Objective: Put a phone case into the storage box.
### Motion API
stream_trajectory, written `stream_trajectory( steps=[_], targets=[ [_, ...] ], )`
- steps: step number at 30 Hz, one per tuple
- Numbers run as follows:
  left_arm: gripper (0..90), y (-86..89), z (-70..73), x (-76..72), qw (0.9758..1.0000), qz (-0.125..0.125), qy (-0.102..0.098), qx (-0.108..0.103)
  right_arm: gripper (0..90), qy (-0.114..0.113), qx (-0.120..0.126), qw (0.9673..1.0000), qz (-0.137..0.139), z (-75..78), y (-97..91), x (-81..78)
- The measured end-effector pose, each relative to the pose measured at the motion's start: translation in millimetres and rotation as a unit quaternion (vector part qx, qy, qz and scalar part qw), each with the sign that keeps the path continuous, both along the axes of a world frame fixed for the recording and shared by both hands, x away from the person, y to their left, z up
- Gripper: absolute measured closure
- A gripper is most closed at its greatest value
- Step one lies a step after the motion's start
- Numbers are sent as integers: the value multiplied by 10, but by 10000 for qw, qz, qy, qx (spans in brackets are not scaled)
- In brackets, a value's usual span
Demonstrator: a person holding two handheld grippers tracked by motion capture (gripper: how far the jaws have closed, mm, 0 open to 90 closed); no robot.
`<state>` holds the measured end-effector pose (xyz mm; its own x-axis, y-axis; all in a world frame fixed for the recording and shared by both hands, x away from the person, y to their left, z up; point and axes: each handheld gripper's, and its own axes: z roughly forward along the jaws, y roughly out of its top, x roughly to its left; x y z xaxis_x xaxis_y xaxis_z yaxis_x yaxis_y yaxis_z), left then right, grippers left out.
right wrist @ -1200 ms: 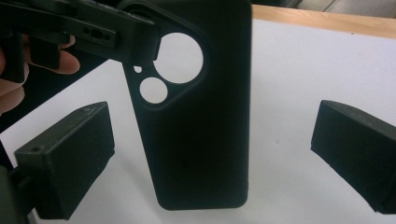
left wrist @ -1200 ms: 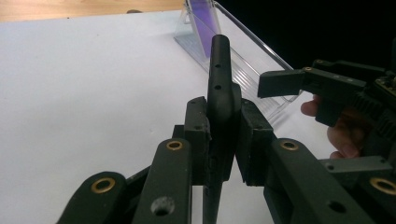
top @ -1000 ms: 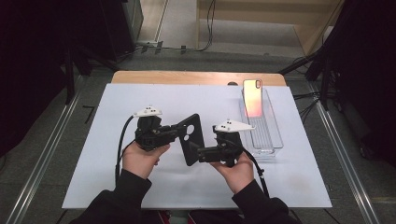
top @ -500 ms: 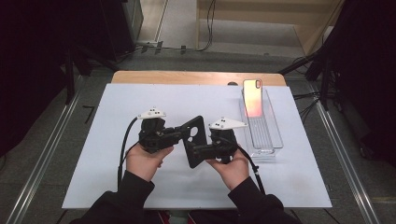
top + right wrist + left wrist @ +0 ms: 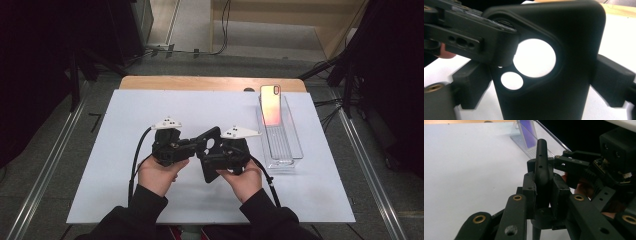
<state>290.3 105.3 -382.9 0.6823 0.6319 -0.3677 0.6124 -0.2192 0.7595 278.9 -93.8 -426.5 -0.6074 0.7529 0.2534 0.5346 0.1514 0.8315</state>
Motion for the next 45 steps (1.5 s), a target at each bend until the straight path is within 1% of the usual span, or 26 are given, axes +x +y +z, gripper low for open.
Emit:
stream_trajectory(
  steps=[5, 9, 13, 15, 16, 17, 19, 20, 22, 23, 26, 29, 31, 33, 35, 36, 38, 40, 42, 44, 45],
  targets=[
    [767, 3, -1, 1, 10000, 7, 20, -50, 113, 30, -2, 10000, 65, -4, -7, 6],
    [766, 4, 10, -4, 9999, 2, 10, -105, 121, -16, -24, 10000, 67, 17, -12, -5],
    [763, 5, 25, -11, 10000, -14, -25, -85, 123, -5, -51, 9999, 113, 40, -16, 0],
    [756, 1, 41, -18, 10000, -9, -17, -56, 124, -43, -69, 9999, 134, 49, -17, -2],
    [744, 2, 48, -20, 9999, -8, -9, -101, 124, -42, -76, 9999, 132, 54, -19, -4],
    [701, 8, 56, -17, 9999, -26, 4, -122, 125, -49, -88, 9999, 132, 56, -22, -5],
    [628, 23, 68, 0, 9997, -74, 148, -184, 124, -44, -101, 9998, 157, 47, -30, 2],
    [598, 32, 73, 6, 9995, -55, 193, -235, 124, -42, -132, 9998, 160, 38, -36, 8],
    [534, 52, 88, 14, 9995, -27, 201, -250, 124, -7, -136, 9998, 173, 23, -45, 13],
    [520, 65, 95, 15, 9995, -4, 168, -269, 124, -10, -139, 9998, 175, 17, -48, 13],
    [468, 93, 117, 30, 9991, -40, 243, -331, 124, 28, -130, 9998, 150, 11, -69, 20],
    [447, 110, 143, 26, 9990, -65, 252, -355, 124, 37, -129, 9998, 120, 3, -101, 33],
    [409, 114, 152, 36, 9987, -165, 342, -342, 124, 31, -134, 9998, 142, -3, -126, 41],
    [396, 127, 159, 34, 9985, -239, 332, -362, 124, 18, -158, 9997, 177, -6, -143, 42],
    [352, 135, 160, 40, 9979, -352, 391, -367, 124, 4, -142, 9996, 233, -7, -159, 41],
    [350, 144, 160, 41, 9978, -415, 393, -347, 124, -5, -144, 9996, 250, -8, -169, 42],
    [309, 157, 157, 47, 9971, -571, 395, -296, 124, -5, -115, 9995, 304, -10, -192, 45],
    [309, 179, 161, 52, 9964, -694, 430, -235, 124, -8, -126, 9993, 357, -10, -210, 47],
    [309, 211, 169, 55, 9964, -758, 333, -187, 124, 17, -110, 9990, 425, -11, -227, 53],
    [308, 242, 168, 67, 9952, -889, 374, -170, 124, 12, -78, 9988, 490, -9, -245, 54],
    [308, 260, 164, 72, 9945, -976, 364, -117, 124, -1, -55, 9986, 524, -5, -252, 52]
  ],
)
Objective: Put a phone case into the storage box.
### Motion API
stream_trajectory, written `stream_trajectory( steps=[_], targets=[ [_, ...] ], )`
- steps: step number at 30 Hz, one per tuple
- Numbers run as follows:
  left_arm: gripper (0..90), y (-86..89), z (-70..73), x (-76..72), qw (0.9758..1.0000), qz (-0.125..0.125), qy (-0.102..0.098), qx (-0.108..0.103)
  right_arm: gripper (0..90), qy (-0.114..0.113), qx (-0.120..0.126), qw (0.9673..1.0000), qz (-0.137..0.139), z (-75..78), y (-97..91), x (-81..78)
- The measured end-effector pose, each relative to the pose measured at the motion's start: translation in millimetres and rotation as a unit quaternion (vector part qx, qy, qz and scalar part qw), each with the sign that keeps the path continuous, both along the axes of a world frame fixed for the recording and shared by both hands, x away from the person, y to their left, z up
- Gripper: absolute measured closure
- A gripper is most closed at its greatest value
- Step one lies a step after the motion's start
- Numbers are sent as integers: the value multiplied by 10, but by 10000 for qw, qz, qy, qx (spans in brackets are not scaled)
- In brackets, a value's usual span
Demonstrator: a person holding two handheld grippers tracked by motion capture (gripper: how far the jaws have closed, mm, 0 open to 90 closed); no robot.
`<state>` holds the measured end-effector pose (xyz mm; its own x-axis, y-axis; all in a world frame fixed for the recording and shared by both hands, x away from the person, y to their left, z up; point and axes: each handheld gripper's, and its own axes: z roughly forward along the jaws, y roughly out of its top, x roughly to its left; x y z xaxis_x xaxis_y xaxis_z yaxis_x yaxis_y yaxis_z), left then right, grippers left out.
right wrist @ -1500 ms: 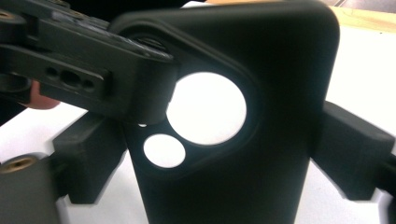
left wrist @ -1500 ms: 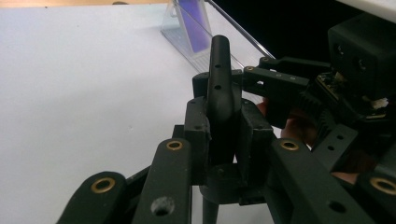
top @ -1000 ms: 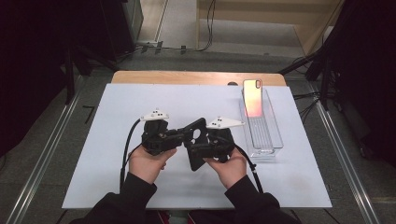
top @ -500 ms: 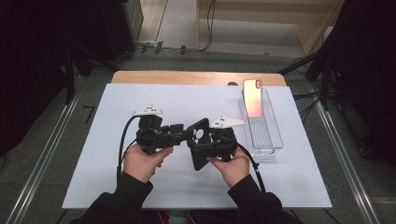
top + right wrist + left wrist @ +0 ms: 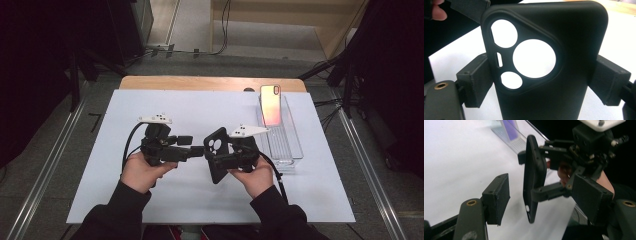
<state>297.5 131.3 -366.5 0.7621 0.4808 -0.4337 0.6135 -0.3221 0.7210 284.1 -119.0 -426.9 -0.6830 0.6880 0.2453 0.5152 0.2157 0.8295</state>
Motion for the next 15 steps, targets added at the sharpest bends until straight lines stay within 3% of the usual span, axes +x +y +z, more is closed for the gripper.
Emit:
stream_trajectory(
  steps=[5, 9, 15],
  targets=[
    [308, 56, -70, 1, 9992, -347, -62, 171, 124, 51, 82, 9997, 242, 9, -44, 16],
    [309, 90, -197, 34, 9971, -703, -137, 250, 124, 71, 123, 9988, 473, 19, -71, 34],
    [309, 136, -389, 45, 9945, -900, -365, 398, 123, 50, 154, 9982, 574, 62, -106, 32]
  ],
)
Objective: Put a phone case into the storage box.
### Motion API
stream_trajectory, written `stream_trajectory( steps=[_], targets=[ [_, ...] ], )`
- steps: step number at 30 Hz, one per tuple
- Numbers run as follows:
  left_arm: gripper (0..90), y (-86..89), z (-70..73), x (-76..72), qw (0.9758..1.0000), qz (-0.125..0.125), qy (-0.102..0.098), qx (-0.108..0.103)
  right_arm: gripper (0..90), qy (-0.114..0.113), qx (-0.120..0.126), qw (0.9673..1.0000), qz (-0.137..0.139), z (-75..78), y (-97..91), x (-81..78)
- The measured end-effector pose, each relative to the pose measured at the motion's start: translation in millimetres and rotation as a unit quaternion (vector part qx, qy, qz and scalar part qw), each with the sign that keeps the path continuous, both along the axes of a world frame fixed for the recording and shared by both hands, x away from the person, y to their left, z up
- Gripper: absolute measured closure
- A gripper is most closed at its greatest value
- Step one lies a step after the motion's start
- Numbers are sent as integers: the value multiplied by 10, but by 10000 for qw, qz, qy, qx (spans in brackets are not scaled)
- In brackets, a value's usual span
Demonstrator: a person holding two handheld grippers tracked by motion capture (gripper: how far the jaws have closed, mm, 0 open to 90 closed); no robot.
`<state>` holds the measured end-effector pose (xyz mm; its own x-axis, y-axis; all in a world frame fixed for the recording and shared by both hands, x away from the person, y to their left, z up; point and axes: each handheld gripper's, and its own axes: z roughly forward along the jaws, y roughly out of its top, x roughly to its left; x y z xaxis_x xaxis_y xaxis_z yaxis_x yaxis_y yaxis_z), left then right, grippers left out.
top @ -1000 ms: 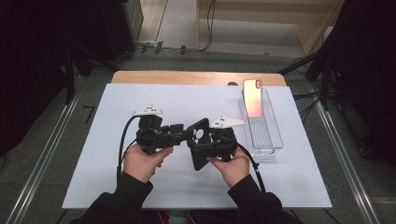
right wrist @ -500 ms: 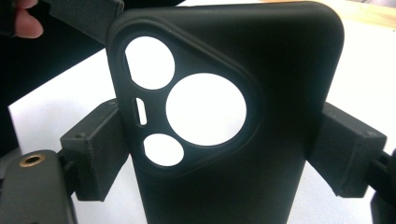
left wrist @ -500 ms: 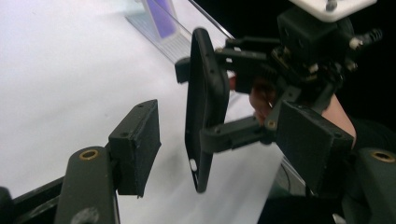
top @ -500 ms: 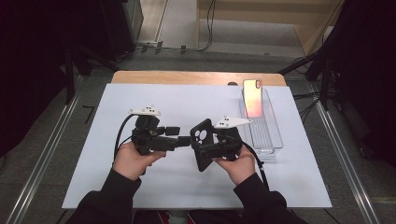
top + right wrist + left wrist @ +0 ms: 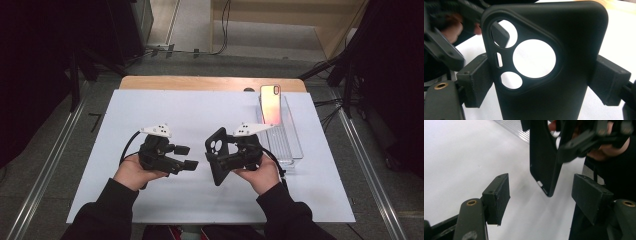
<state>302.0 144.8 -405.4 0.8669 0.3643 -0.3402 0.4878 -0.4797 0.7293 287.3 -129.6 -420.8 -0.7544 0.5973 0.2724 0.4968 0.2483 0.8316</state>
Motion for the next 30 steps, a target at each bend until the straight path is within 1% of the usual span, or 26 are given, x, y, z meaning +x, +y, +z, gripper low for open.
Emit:
stream_trajectory(
  steps=[2, 3, 4, 5, 8, 9, 11, 13, 16, 18, 21, 23, 25, 27, 30],
  targets=[
    [309, 2, -45, -16, 9999, -39, -127, 81, 123, 2, 12, 10000, 41, 15, -22, 5],
    [309, 9, -70, -20, 9998, -81, -147, 101, 123, 23, 27, 10000, 44, 23, -31, 3],
    [310, 16, -95, -27, 9997, -77, -206, 123, 123, 18, 36, 10000, 64, 28, -43, 6],
    [310, 27, -121, -35, 9996, -66, -223, 139, 123, 9, 36, 10000, 71, 33, -53, 6],
    [310, 71, -197, -41, 9997, 20, -183, 162, 123, 11, 41, 10000, 85, 50, -80, 6],
    [309, 86, -222, -46, 9998, 46, -147, 141, 123, -2, 46, 9999, 97, 55, -89, 8],
    [309, 119, -265, -58, 9998, 81, -136, 121, 122, 21, 57, 9999, 97, 68, -107, 6],
    [309, 151, -302, -80, 9998, 79, -148, 138, 123, 22, 75, 9999, 100, 79, -120, 8],
    [309, 192, -346, -114, 9996, 122, -175, 168, 122, 102, 109, 9998, 142, 88, -132, 15],
    [309, 218, -364, -133, 9995, 152, -192, 180, 122, 73, 80, 9998, 154, 93, -141, 15],
    [309, 248, -380, -166, 9995, 228, -149, 152, 122, 75, 77, 9998, 148, 111, -163, 19],
    [309, 264, -391, -187, 9993, 291, -171, 165, 122, 110, 91, 9998, 128, 130, -186, 24],
    [309, 282, -397, -207, 9991, 330, -177, 210, 122, 98, 117, 9998, 82, 152, -213, 29],
    [308, 292, -408, -223, 9986, 424, -152, 272, 122, 91, 130, 9999, 57, 180, -240, 38],
    [307, 311, -418, -232, 9982, 523, -97, 287, 122, 78, 153, 9998, 51, 231, -278, 43]
  ],
)
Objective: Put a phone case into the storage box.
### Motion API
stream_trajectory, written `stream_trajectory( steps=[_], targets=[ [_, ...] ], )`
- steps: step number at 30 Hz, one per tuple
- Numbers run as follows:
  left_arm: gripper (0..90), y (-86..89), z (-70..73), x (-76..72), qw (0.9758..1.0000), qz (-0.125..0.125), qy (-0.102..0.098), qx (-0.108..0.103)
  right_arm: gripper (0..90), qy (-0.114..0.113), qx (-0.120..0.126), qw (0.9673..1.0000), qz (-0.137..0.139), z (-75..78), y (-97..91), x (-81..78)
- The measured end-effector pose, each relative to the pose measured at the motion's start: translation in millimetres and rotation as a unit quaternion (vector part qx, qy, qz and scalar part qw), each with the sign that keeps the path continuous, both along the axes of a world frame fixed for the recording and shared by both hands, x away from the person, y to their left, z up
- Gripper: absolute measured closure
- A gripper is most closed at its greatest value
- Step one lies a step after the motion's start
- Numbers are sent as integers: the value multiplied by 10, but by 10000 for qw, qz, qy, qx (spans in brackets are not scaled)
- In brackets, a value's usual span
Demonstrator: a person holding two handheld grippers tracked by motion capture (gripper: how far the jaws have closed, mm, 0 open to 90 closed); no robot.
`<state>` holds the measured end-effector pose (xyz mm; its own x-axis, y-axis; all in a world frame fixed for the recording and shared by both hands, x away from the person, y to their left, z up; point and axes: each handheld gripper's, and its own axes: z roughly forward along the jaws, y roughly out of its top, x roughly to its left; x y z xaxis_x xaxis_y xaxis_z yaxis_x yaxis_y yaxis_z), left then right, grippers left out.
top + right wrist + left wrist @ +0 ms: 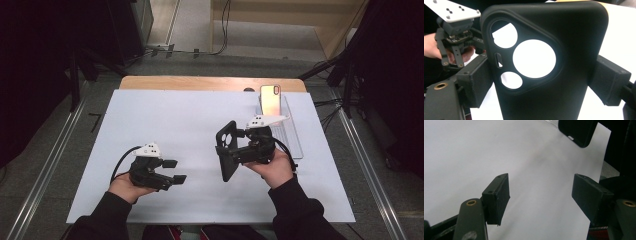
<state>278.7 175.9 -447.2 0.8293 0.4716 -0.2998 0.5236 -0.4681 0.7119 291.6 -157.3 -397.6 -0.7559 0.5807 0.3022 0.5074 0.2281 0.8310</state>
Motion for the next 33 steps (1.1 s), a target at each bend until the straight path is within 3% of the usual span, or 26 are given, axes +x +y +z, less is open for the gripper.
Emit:
stream_trajectory(
  steps=[6, 17, 26, 33],
  targets=[
    [306, 25, -4, -32, 9999, 142, -20, -26, 121, -53, 30, 10000, -46, 100, -85, 17],
    [307, 102, -6, -64, 9993, 359, 55, -84, 121, -162, 11, 9987, -491, 268, -250, 51],
    [307, 162, 0, -97, 9988, 460, 51, -125, 121, -202, 129, 9945, -1022, 323, -424, 113],
    [307, 202, -6, -124, 9983, 579, 58, -73, 122, -336, 84, 9906, -1321, 428, -569, 140]
  ],
)
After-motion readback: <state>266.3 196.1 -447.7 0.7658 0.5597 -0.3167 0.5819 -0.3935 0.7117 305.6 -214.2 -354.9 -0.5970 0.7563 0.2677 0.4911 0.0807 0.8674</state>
